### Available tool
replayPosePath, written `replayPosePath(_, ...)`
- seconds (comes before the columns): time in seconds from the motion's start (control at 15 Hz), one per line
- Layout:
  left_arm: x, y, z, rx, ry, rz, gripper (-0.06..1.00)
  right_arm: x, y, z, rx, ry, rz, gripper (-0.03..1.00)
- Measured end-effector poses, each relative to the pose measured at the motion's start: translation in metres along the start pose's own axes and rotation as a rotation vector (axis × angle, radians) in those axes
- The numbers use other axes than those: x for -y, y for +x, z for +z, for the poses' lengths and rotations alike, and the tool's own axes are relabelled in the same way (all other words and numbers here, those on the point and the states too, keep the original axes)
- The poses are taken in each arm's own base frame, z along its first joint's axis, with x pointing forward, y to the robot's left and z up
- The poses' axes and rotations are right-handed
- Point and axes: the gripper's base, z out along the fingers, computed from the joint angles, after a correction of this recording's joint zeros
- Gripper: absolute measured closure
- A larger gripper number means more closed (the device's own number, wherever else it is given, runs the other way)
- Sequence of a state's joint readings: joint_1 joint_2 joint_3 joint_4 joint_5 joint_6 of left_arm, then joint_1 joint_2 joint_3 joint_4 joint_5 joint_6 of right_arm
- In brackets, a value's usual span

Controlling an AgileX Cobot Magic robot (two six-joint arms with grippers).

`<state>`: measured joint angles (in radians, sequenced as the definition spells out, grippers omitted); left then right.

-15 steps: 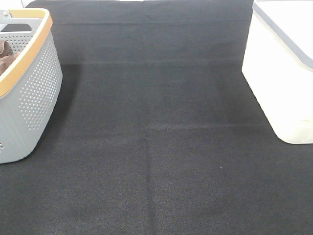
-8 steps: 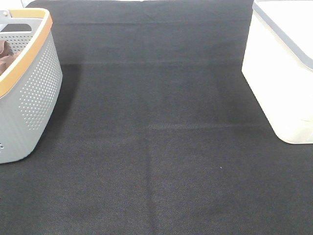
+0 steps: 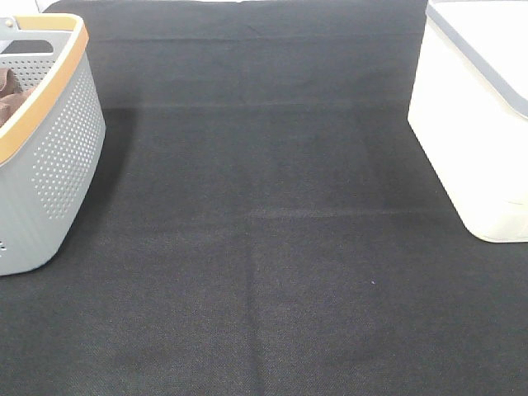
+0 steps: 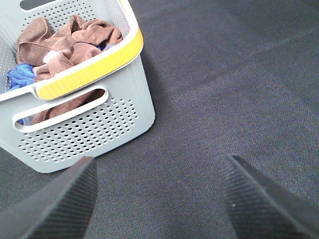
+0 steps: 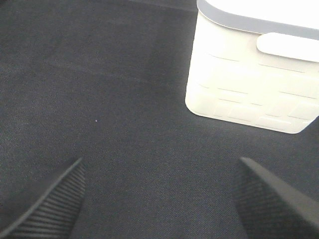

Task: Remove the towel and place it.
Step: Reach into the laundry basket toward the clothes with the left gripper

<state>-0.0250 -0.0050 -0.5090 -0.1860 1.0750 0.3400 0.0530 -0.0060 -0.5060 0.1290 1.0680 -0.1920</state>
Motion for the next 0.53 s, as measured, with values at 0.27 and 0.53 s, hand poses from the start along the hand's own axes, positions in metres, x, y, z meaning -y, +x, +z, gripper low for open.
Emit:
replayPosePath(0.27, 0.0, 0.0, 0.0, 0.0, 0.0, 0.0, 0.27, 0.0, 0.0, 0.0, 0.0, 0.0, 0.0, 0.2)
replayPosePath(0.53, 0.0, 0.0, 0.0, 0.0, 0.0, 0.0, 0.27, 0.0, 0.0, 0.0, 0.0, 0.0, 0.0, 0.2)
